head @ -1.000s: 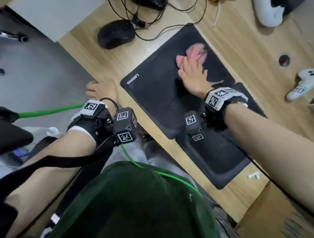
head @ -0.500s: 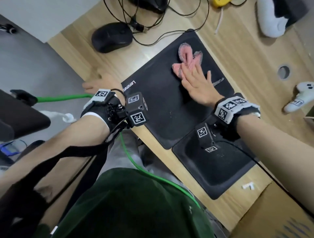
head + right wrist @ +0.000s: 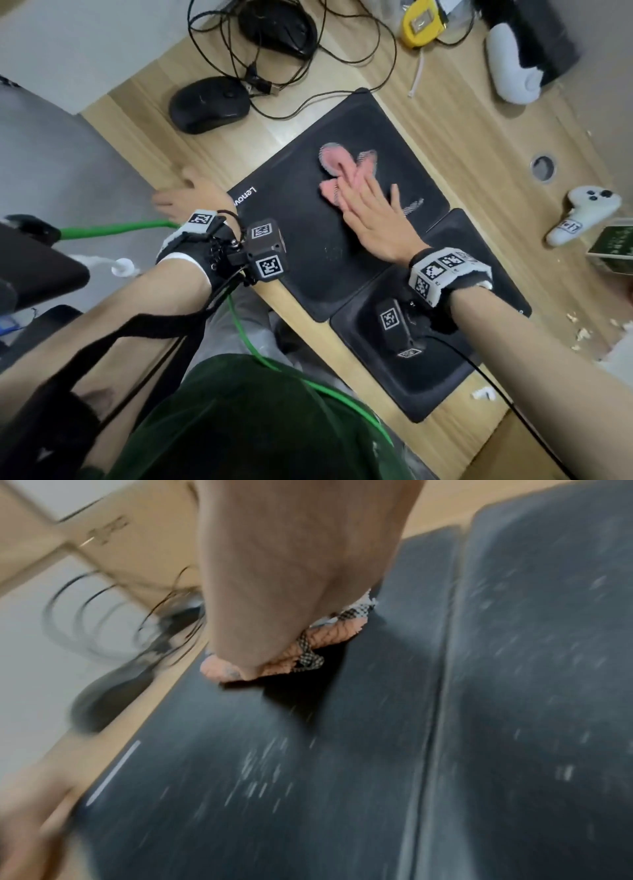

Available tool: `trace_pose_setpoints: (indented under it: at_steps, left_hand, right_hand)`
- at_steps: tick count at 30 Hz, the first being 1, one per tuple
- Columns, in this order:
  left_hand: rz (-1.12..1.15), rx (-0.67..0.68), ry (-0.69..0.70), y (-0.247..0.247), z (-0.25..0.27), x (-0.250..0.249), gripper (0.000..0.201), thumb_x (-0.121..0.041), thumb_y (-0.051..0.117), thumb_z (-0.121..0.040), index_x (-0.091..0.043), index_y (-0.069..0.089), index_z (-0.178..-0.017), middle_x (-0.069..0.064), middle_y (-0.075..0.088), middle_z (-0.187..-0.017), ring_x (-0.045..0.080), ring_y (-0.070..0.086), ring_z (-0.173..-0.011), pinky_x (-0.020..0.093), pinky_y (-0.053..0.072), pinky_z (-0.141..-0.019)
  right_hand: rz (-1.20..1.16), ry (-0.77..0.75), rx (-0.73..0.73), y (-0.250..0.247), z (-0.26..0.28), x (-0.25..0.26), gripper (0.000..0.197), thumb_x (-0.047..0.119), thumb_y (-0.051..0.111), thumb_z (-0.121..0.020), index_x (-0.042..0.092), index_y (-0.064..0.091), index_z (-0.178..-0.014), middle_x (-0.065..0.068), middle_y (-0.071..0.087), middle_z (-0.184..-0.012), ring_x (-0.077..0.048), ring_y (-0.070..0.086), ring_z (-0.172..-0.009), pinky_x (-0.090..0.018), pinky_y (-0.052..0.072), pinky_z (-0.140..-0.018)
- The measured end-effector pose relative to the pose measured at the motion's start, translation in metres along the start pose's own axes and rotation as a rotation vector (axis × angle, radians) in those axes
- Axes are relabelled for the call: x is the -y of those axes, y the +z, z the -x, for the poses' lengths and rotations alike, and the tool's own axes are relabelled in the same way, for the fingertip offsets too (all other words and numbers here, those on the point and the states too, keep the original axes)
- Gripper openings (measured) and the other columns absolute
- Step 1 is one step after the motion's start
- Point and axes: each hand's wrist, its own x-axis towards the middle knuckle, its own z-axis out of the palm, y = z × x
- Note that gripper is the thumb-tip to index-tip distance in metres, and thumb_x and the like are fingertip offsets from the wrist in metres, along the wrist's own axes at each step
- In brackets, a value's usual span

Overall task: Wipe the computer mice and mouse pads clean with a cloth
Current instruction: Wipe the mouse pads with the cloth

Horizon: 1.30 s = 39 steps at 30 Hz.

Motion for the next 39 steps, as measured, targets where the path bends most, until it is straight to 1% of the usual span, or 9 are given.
trace_pose_setpoints:
  at_steps: [5,10,14,22,27,30,33,37,39]
  left_hand:
    - [0.023,0.137,0.039,-0.013,-0.002,0.004,0.061,-0.042,0.048,-0.092,-0.003,0.034,-0.136,0.014,0.041,-0.141,0.028,0.041,-0.129,0.031,0.029,-0.102]
    - [0.106,0.412,-0.049,-0.034,-0.002,0.011,0.086,-0.032,0.068,-0.076,-0.005,0.02,-0.142,0.009,0.029,-0.145,0.024,0.032,-0.134,0.035,0.028,-0.112]
    - [0.08,0.651,-0.058,-0.037,0.01,0.02,0.096,-0.037,0.08,-0.06,-0.008,0.028,-0.136,0.004,0.044,-0.107,0.02,0.044,-0.115,0.03,0.039,-0.1]
    - [-0.011,0.483,-0.055,-0.047,0.018,0.026,0.11,-0.046,0.07,-0.073,-0.01,0.0,-0.15,0.01,0.023,-0.147,0.029,0.028,-0.136,0.04,0.029,-0.111]
    - [-0.054,0.51,-0.056,-0.061,0.026,0.017,0.107,-0.045,0.069,-0.078,-0.01,0.0,-0.151,0.009,0.027,-0.148,0.027,0.033,-0.135,0.038,0.031,-0.106]
    - [-0.036,0.647,-0.071,-0.074,0.036,0.012,0.064,-0.035,0.06,-0.091,0.0,0.031,-0.135,0.014,0.058,-0.102,0.004,0.061,-0.087,0.018,0.044,-0.072]
    - [-0.024,0.713,-0.018,-0.091,0.056,0.004,0.019,-0.021,0.051,-0.098,-0.004,0.044,-0.102,0.004,0.04,-0.069,0.007,0.049,-0.043,0.016,0.037,-0.044]
    - [0.099,0.587,-0.104,-0.07,0.036,0.013,0.078,-0.026,0.073,-0.074,-0.006,0.028,-0.135,0.009,0.05,-0.105,0.017,0.056,-0.078,0.033,0.055,-0.075]
    - [0.134,0.607,-0.116,-0.068,0.033,0.013,0.073,-0.03,0.075,-0.068,-0.008,0.037,-0.126,0.008,0.054,-0.102,0.017,0.057,-0.077,0.031,0.053,-0.074]
  right_hand:
    - [-0.17,0.27,-0.092,-0.02,-0.033,0.002,0.06,0.038,0.025,-0.103,0.026,-0.004,-0.153,-0.009,-0.01,-0.162,-0.026,-0.017,-0.147,-0.052,-0.01,-0.116]
    - [-0.019,-0.064,-0.022,0.016,-0.049,0.092,0.058,0.039,0.021,-0.103,0.027,-0.004,-0.153,-0.012,-0.013,-0.16,-0.026,-0.019,-0.147,-0.052,-0.009,-0.117]
    - [0.144,-0.267,0.075,0.033,-0.024,0.094,0.054,0.039,0.019,-0.103,0.032,-0.001,-0.153,-0.004,-0.008,-0.162,-0.019,-0.015,-0.148,-0.05,-0.009,-0.117]
    - [-0.13,0.367,-0.053,-0.008,0.005,-0.026,0.056,0.036,0.02,-0.103,0.026,-0.002,-0.154,-0.006,-0.006,-0.162,-0.025,-0.012,-0.148,-0.056,-0.006,-0.116]
    - [-0.004,0.147,-0.103,0.021,-0.016,0.059,0.056,0.029,0.024,-0.097,0.019,0.01,-0.151,-0.022,-0.01,-0.158,-0.041,-0.012,-0.145,-0.064,0.014,-0.109]
    - [0.033,-0.113,0.079,0.044,-0.004,0.103,0.056,0.033,0.022,-0.103,0.026,0.001,-0.153,-0.011,-0.013,-0.161,-0.028,-0.018,-0.147,-0.058,-0.002,-0.116]
    - [0.101,-0.169,0.134,0.037,0.006,0.075,0.052,0.037,0.014,-0.104,0.032,-0.004,-0.153,0.001,-0.012,-0.162,-0.016,-0.018,-0.147,-0.055,-0.01,-0.117]
    - [-0.111,0.213,0.02,0.016,0.029,-0.009,0.054,0.037,0.018,-0.103,0.033,-0.004,-0.153,0.003,-0.012,-0.162,-0.016,-0.016,-0.148,-0.055,-0.009,-0.116]
    - [-0.146,0.342,0.029,0.007,0.037,-0.035,0.056,0.033,0.021,-0.103,0.028,-0.003,-0.153,-0.002,-0.009,-0.162,-0.019,-0.014,-0.148,-0.055,-0.009,-0.116]
